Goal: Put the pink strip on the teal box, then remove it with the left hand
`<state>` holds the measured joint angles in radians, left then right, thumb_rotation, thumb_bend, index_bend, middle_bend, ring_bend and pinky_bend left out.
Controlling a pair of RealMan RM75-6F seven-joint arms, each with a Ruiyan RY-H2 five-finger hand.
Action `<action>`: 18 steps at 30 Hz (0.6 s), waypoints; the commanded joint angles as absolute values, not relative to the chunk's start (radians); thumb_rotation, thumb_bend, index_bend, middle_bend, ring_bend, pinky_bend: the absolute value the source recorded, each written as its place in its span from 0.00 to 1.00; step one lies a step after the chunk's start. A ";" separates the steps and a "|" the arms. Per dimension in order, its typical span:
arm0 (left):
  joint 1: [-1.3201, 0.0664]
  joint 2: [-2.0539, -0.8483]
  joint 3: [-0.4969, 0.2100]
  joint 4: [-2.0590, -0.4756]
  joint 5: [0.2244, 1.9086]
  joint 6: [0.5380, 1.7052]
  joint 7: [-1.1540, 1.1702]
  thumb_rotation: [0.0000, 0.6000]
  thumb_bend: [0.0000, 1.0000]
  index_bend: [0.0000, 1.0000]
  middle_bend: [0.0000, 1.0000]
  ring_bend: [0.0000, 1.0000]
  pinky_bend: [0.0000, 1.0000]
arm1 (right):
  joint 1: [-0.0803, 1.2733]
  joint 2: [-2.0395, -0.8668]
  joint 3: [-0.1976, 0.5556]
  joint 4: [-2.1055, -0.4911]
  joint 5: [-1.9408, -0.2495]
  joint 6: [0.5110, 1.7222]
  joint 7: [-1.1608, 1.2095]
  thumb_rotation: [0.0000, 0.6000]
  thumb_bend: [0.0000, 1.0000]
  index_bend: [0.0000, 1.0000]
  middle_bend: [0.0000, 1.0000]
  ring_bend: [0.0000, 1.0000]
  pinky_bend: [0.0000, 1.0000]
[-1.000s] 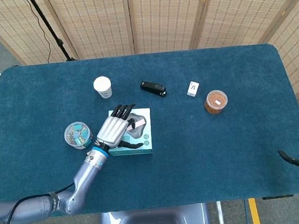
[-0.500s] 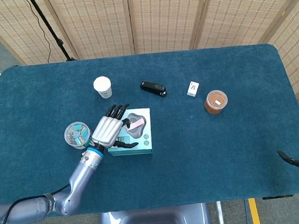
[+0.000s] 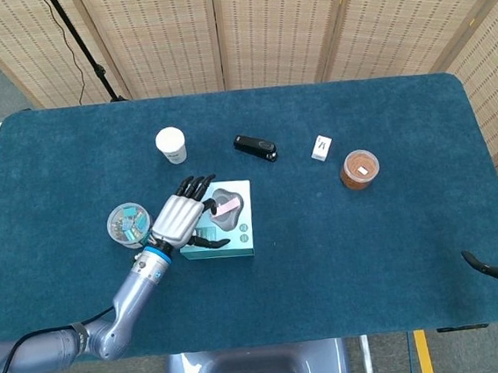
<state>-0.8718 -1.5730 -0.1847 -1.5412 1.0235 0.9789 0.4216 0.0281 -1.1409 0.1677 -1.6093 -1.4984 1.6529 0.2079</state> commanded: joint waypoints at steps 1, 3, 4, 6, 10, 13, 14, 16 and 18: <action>-0.872 -1.575 -0.183 -1.543 1.025 0.980 0.426 0.34 0.00 0.46 0.00 0.00 0.00 | 0.028 -1.141 0.168 -1.609 -1.498 1.653 0.209 1.00 0.00 0.03 0.00 0.00 0.00; -0.873 -1.577 -0.183 -1.546 1.025 0.981 0.429 0.34 0.00 0.46 0.00 0.00 0.00 | 0.027 -1.140 0.168 -1.609 -1.498 1.653 0.210 1.00 0.00 0.03 0.00 0.00 0.00; -0.873 -1.577 -0.183 -1.546 1.025 0.981 0.430 0.34 0.00 0.46 0.00 0.00 0.00 | 0.027 -1.140 0.168 -1.609 -1.498 1.654 0.211 1.00 0.00 0.03 0.00 0.00 0.00; -0.872 -1.577 -0.183 -1.547 1.025 0.982 0.433 0.34 0.00 0.46 0.00 0.00 0.00 | 0.027 -1.140 0.169 -1.609 -1.498 1.654 0.211 1.00 0.00 0.03 0.00 0.00 0.00; -0.871 -1.574 -0.183 -1.546 1.021 0.985 0.440 0.34 0.00 0.46 0.00 0.00 0.00 | 0.027 -1.139 0.169 -1.609 -1.497 1.654 0.212 1.00 0.00 0.03 0.00 0.00 0.00; -0.868 -1.567 -0.184 -1.545 1.016 0.983 0.438 0.34 0.00 0.46 0.00 0.00 0.00 | 0.027 -1.139 0.170 -1.609 -1.497 1.654 0.212 1.00 0.00 0.03 0.00 0.00 0.00; -0.868 -1.566 -0.183 -1.545 1.016 0.983 0.438 0.34 0.00 0.46 0.00 0.00 0.00 | 0.027 -1.139 0.170 -1.610 -1.497 1.653 0.211 1.00 0.00 0.03 0.00 0.00 0.00; -0.865 -1.562 -0.184 -1.544 1.014 0.984 0.436 0.34 0.00 0.46 0.00 0.00 0.00 | 0.027 -1.140 0.169 -1.610 -1.497 1.653 0.210 1.00 0.00 0.03 0.00 0.00 0.00; -0.864 -1.558 -0.184 -1.545 1.014 0.983 0.435 0.34 0.00 0.46 0.00 0.00 0.00 | 0.028 -1.140 0.169 -1.611 -1.498 1.653 0.210 1.00 0.00 0.03 0.00 0.00 0.00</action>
<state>-0.8645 -1.5586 -0.1836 -1.5446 1.0144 0.9833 0.4351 0.0275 -1.1396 0.1690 -1.6105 -1.4978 1.6532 0.2098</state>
